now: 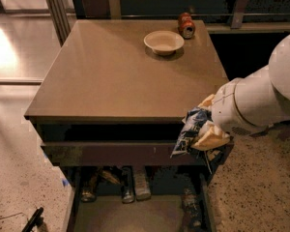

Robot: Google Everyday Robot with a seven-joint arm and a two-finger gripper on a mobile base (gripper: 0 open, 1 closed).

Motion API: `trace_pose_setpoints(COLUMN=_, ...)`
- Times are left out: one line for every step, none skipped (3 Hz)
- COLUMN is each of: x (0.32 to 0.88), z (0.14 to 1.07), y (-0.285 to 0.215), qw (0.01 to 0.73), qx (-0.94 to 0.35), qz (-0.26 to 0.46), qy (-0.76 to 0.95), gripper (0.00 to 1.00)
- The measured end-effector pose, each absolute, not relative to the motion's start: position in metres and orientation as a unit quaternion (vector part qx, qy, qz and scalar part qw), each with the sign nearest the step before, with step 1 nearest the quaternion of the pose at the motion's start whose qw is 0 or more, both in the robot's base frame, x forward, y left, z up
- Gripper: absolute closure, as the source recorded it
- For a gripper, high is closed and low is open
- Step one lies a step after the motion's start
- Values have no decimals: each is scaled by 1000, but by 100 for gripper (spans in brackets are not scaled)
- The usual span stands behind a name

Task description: Place blue chip bag into middle drawer

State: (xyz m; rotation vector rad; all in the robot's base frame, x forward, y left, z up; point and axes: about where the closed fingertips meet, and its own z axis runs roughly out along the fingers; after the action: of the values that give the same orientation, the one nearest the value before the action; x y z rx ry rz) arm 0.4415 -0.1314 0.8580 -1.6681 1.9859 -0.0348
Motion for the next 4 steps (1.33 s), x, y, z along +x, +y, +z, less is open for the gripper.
trace_pose_setpoints(x=426, z=831, y=-137, qw=248, qx=-629, qz=-1, qy=737, gripper=100)
trace_pose_setpoints(x=426, z=830, y=-136, qw=247, qx=-629, qz=0, qy=737, gripper=100)
trace_pose_setpoints(x=411, z=760, y=-123, qw=204, qx=-643, qz=40, qy=737, gripper=100)
trace_pose_setpoints(x=387, z=694, y=-111, qw=159, qx=-657, qz=74, qy=733, gripper=100)
